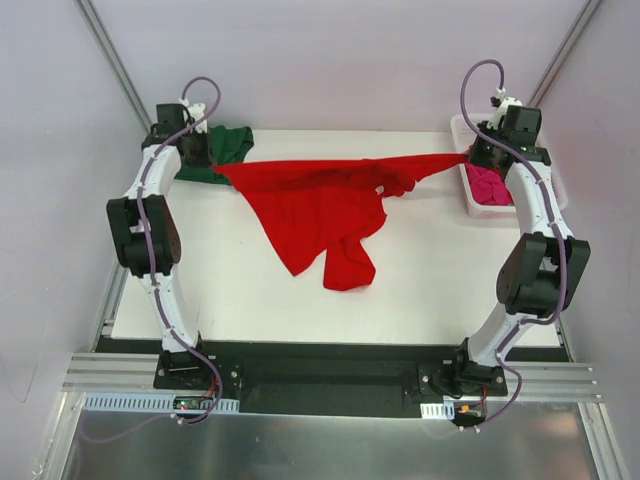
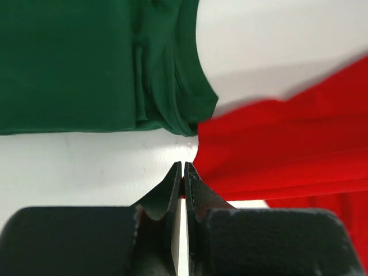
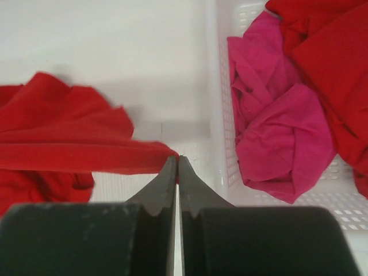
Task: Fold and stack the t-shirts
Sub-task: Flatten the tshirt out
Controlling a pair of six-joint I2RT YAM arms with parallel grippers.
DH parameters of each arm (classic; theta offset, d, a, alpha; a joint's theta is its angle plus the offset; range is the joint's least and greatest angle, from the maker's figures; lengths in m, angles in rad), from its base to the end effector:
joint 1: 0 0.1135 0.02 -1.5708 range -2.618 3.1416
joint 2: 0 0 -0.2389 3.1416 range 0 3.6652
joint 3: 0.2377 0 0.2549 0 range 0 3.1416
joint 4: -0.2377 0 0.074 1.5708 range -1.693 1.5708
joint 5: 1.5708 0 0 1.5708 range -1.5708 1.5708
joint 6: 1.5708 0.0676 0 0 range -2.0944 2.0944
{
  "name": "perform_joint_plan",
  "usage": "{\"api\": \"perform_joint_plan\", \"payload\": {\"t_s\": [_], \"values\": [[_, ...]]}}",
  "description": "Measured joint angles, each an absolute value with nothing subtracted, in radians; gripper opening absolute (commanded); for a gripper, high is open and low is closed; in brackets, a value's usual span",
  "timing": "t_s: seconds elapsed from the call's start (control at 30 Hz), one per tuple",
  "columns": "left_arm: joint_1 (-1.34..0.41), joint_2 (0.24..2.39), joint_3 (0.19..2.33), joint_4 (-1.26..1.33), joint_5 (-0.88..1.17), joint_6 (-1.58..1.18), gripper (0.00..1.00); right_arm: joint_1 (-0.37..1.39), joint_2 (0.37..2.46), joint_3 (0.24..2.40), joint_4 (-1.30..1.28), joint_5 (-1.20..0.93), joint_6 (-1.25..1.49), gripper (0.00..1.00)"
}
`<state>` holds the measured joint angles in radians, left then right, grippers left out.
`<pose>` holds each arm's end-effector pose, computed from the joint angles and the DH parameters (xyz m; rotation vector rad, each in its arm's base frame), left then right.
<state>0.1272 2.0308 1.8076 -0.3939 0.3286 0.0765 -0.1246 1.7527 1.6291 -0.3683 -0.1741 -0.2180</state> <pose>0.4922 0.0410 0.2514 0.1298 2.1564 -0.2420 0.4384 -0.0431 0.3111 -0.2029 2.0447 -0.0330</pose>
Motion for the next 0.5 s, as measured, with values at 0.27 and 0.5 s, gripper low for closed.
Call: {"api": "perform_joint_plan", "payload": {"t_s": [0.27,0.5], "values": [[0.098,2.137,1.785,-0.377,0.331,0.054,0.0,-0.094,1.789,1.604,-0.326,-0.169,-0.218,0.01],[0.078,1.988,1.782,-0.377,0.348,0.021,0.0,-0.087,1.704,1.604,-0.356,-0.195,-0.221,0.01]]}}
